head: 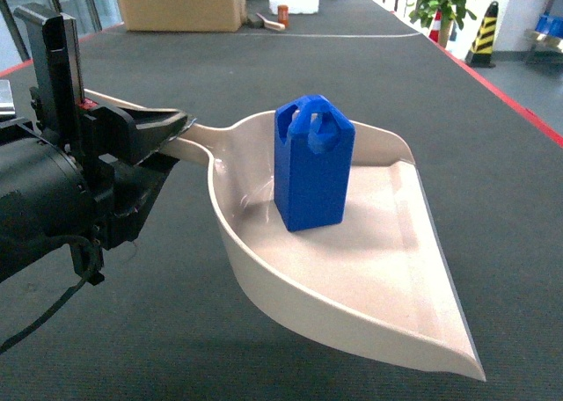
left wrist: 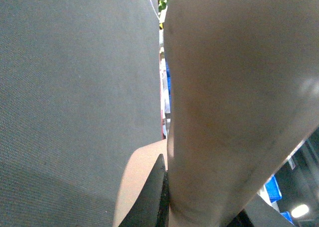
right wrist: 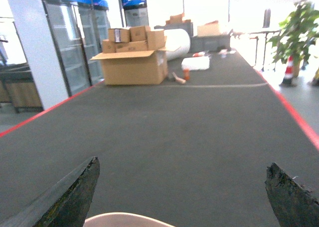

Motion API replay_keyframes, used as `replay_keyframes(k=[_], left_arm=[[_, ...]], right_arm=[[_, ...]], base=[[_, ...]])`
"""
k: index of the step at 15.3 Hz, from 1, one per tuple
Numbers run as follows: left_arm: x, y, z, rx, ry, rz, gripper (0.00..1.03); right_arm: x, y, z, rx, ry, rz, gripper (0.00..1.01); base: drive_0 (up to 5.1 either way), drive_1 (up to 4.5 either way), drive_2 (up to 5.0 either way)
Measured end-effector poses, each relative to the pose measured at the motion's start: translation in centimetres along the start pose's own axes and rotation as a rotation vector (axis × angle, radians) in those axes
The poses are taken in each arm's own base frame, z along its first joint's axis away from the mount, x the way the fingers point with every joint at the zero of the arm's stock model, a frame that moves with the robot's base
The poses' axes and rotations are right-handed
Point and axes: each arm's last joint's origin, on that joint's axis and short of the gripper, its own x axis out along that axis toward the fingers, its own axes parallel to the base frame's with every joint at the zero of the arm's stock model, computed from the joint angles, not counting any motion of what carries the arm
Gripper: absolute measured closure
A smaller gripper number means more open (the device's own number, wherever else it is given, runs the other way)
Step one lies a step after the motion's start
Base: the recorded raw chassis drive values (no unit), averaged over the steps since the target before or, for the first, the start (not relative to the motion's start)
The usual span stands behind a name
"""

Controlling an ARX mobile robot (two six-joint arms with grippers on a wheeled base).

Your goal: Place part in tray to right shelf

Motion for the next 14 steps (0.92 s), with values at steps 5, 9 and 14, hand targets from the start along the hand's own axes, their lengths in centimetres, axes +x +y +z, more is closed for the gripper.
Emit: replay_keyframes(k=[5, 9, 14], left_arm=[[0.0, 0.0, 0.0, 0.0, -0.001, 0.0, 0.86], [0.0, 0.0, 0.0, 0.0, -0.004, 0.001, 0.86], [0.0, 0.0, 0.0, 0.0, -0.001, 0.0, 0.86]], right_arm=[[-7.8, -3.9, 2.1, -0.189, 0.05, -0.17, 0.23], [-10.5, -6.8, -2.6, -0.172, 0.127, -0.214, 0.69], [-12.8, -8.4, -4.9, -0.167, 0.118, -0.217, 0.98]], base=[[0.0, 0.0, 0.0], [0.0, 0.0, 0.0], [0.0, 0.0, 0.0]])
